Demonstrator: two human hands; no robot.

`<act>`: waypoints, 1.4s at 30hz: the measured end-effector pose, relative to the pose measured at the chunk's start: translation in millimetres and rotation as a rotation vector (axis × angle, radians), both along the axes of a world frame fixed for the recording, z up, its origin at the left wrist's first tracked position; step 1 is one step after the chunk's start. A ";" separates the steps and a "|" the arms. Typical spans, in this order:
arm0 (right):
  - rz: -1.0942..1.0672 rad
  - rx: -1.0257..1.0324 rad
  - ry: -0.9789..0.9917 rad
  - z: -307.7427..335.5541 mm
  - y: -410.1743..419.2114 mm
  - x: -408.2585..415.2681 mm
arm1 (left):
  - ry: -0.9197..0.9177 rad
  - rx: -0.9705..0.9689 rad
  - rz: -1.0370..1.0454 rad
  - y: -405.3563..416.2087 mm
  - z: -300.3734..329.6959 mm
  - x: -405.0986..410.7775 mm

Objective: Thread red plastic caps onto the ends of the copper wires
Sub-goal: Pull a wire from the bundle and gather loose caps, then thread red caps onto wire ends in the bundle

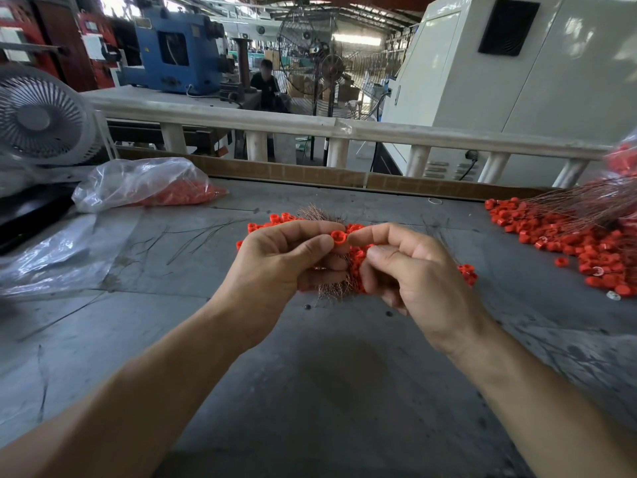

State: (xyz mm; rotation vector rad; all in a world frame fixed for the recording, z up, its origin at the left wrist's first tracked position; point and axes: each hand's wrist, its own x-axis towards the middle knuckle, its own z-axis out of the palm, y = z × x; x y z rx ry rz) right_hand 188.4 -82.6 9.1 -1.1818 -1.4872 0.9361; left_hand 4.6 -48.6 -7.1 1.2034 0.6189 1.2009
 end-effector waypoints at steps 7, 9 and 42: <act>0.089 -0.032 0.034 -1.4 -1.1 -2.8 | -0.024 -0.021 -0.063 -1.1 2.0 0.1; 0.123 -0.043 -0.021 -2.6 -1.1 -0.9 | -0.029 -0.031 -0.088 -0.7 2.0 -0.8; -0.347 0.009 -0.826 -24.5 21.8 29.8 | -0.018 -0.138 -0.072 1.4 1.4 -3.1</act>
